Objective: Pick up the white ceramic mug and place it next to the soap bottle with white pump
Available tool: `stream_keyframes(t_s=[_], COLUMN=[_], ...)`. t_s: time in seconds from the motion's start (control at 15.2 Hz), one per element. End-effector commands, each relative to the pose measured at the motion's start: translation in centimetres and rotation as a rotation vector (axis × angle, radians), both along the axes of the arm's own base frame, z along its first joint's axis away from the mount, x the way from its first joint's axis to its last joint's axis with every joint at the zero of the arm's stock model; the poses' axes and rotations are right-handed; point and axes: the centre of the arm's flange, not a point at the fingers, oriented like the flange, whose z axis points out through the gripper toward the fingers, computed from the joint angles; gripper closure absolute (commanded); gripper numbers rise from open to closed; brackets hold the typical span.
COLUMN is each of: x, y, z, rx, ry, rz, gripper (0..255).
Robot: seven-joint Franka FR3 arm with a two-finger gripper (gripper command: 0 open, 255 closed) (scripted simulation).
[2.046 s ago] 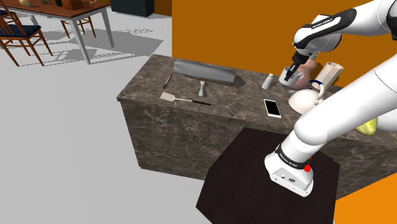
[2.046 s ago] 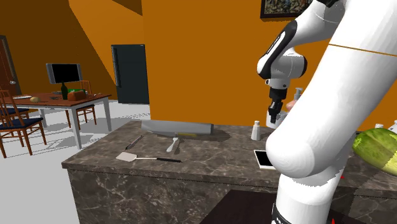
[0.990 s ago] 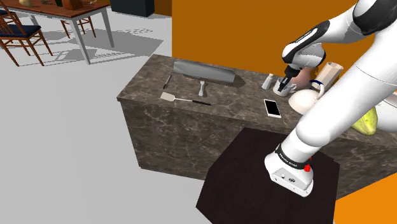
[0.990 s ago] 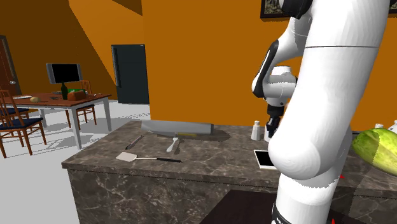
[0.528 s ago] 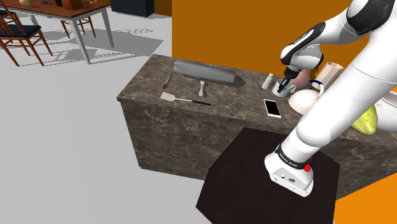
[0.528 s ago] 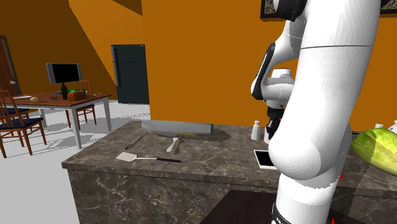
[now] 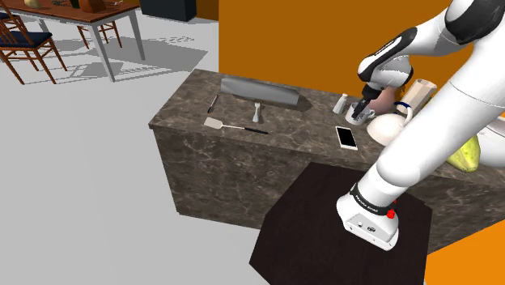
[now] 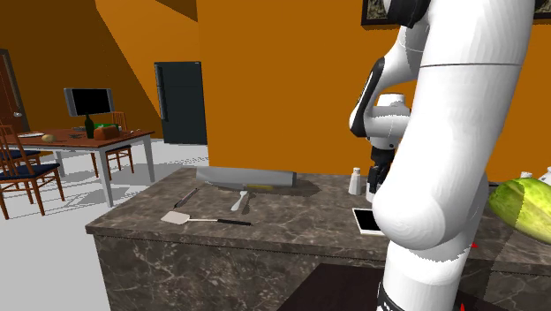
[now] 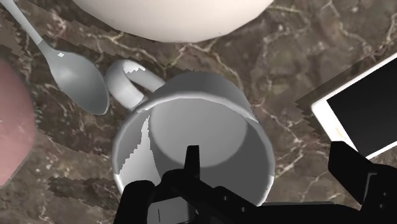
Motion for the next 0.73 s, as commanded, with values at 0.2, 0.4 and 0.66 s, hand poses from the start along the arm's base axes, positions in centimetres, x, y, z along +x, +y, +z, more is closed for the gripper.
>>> stream_keyframes(t_s=[0.2,0.4,0.66], x=[-0.1,-0.1,-0.1], y=[0.3,0.3,0.3], z=[4.4,4.4,4.4], rx=[-0.001,-0.001,-0.001], ry=[0.002,0.002,0.002], rz=[0.001,0.001,0.001], gripper=[0,0,0])
